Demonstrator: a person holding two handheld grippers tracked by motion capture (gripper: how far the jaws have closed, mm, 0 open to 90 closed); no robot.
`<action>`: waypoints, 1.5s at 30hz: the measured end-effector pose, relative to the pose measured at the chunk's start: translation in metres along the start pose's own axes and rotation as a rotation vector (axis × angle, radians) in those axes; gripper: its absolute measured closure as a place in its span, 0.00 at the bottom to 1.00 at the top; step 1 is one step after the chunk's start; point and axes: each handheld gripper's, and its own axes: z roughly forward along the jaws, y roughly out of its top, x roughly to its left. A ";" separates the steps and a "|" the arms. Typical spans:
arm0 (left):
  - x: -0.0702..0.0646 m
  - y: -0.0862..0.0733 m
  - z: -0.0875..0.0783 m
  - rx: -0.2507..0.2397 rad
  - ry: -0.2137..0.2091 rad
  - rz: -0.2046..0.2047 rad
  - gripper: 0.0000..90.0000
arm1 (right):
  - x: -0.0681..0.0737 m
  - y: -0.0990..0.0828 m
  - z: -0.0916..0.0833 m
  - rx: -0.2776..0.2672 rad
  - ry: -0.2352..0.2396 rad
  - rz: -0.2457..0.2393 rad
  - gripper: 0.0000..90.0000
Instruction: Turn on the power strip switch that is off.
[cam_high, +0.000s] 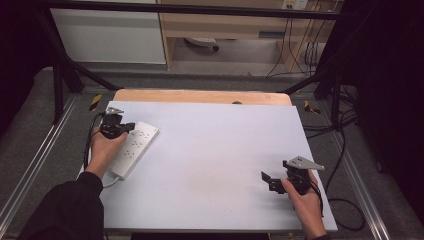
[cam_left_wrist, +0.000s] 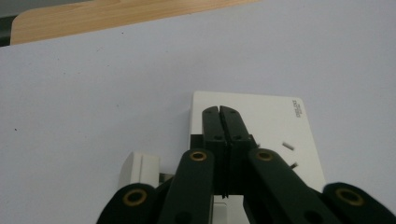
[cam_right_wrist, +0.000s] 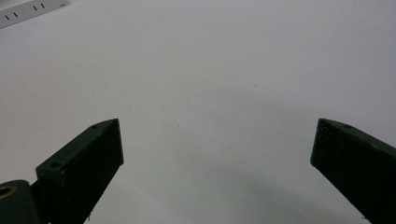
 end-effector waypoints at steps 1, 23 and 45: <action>0.000 0.000 0.000 -0.002 0.001 -0.001 1.00 | 0.000 0.000 0.000 0.000 0.000 0.000 0.03; -0.001 -0.010 0.005 0.004 -0.002 0.002 1.00 | 0.000 0.000 0.000 -0.003 -0.006 0.005 0.03; 0.000 -0.015 0.006 0.007 0.005 0.014 1.00 | -0.001 0.000 -0.001 -0.002 -0.007 0.008 0.03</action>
